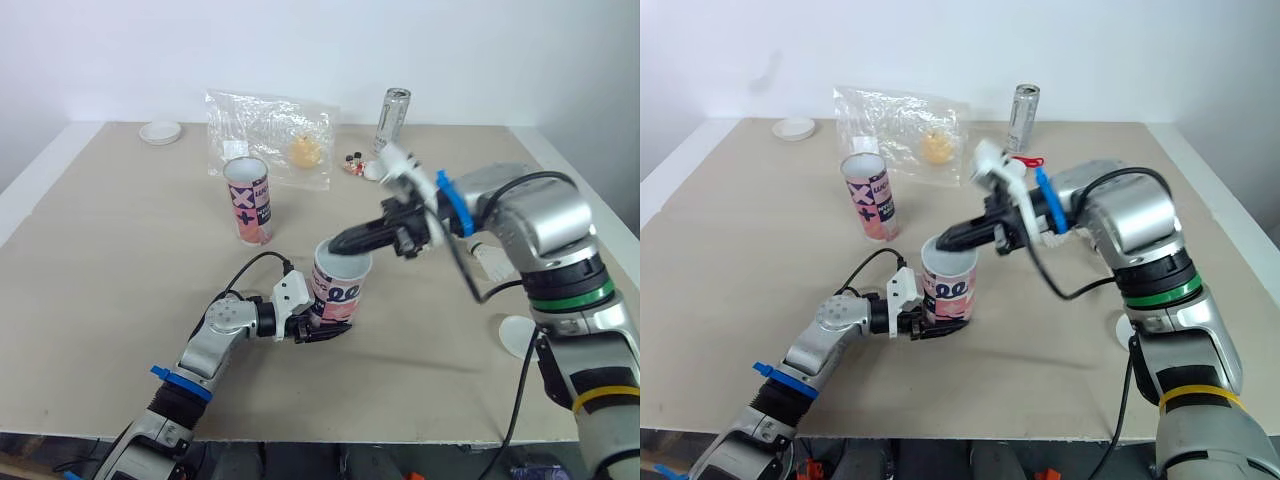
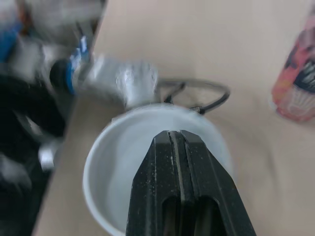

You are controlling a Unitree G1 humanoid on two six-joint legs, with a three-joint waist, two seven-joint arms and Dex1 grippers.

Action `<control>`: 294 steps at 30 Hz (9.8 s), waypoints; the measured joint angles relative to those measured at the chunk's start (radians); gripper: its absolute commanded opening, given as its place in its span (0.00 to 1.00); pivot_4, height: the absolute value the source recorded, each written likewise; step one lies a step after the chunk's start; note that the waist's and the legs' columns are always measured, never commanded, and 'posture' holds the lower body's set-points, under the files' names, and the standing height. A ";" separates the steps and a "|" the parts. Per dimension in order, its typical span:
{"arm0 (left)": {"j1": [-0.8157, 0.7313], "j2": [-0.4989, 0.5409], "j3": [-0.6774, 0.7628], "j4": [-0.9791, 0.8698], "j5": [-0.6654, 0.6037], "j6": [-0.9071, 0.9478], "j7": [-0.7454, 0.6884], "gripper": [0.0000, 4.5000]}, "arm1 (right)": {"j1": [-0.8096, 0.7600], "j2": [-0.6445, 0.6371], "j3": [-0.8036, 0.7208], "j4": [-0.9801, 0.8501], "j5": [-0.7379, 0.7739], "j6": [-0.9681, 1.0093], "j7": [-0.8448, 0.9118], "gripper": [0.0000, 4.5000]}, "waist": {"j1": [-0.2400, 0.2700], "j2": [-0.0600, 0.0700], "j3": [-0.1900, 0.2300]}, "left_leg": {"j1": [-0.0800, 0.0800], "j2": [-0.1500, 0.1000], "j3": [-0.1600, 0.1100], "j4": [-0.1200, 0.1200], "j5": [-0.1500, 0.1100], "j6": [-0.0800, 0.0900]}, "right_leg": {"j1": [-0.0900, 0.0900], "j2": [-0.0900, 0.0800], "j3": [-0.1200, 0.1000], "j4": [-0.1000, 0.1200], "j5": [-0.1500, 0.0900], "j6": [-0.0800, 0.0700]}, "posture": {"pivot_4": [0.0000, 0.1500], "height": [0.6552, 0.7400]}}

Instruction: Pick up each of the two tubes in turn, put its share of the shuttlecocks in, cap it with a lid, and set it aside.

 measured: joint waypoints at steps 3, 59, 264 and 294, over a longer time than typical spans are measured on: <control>0.001 0.001 -0.003 -0.004 -0.003 0.000 -0.005 0.65 | 0.017 -0.026 -0.150 0.056 0.035 -0.030 -0.045 0.02 | 0.001 0.000 0.000 | -0.001 0.000 -0.001 -0.002 -0.001 0.000 | 0.001 0.000 0.000 -0.004 0.001 0.004 | 1.00 1.00; 0.223 0.286 0.181 -0.338 -0.221 0.050 -0.149 1.00 | 0.568 0.207 0.032 0.212 -0.207 -0.924 0.073 0.99 | 0.000 0.003 0.005 | -0.003 0.001 0.000 -0.002 -0.001 0.001 | 0.002 0.001 0.000 -0.011 0.005 0.006 | 1.00 1.00; -0.193 -0.033 0.331 0.256 0.057 0.118 0.681 1.00 | 0.441 0.233 -0.047 0.215 -0.214 -0.811 -0.193 0.98 | 0.000 -0.002 0.008 | -0.002 -0.003 0.002 -0.001 0.002 0.000 | 0.003 0.003 0.010 -0.012 0.012 0.011 | 1.00 1.00; -0.428 -0.006 0.376 0.727 0.064 -0.134 0.587 0.63 | 0.461 0.226 -0.047 0.131 -0.213 -0.782 -0.237 1.00 | 0.000 -0.002 0.008 | -0.003 -0.003 0.001 -0.001 0.002 0.000 | 0.002 0.003 0.009 -0.012 0.012 0.012 | 1.00 1.00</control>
